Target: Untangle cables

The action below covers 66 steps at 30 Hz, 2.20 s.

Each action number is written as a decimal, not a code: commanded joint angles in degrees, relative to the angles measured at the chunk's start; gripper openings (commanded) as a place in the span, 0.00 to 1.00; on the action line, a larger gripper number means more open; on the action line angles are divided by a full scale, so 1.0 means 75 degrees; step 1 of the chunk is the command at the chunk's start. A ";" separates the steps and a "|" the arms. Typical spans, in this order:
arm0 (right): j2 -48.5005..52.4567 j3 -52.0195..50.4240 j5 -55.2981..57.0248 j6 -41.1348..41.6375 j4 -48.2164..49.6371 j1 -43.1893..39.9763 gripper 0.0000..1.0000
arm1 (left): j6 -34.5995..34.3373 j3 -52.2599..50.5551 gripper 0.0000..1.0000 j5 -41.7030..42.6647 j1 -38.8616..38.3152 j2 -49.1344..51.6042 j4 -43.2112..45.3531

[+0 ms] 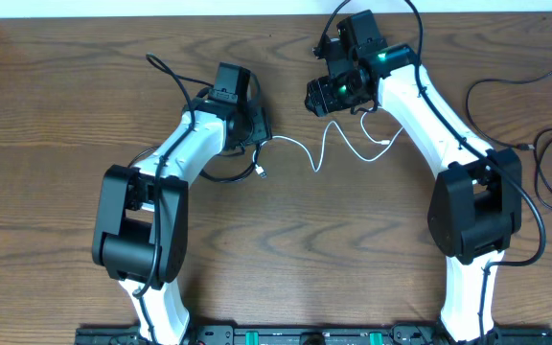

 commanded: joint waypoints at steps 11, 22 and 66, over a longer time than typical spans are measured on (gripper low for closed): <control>0.0038 -0.0058 0.0082 0.0044 0.0000 0.0020 0.67 | 0.0175 -0.0003 0.63 -0.0090 -0.0140 0.0941 0.1239; -0.0408 -0.0032 -0.1973 0.0041 0.0131 -0.0644 0.30 | 0.0003 0.0017 0.07 -0.0064 -0.0003 -0.0892 0.1169; -0.0548 -0.0035 -0.3724 0.1294 0.1163 -0.0306 0.58 | -0.2264 0.0017 0.08 0.7659 0.3590 -0.2591 0.1367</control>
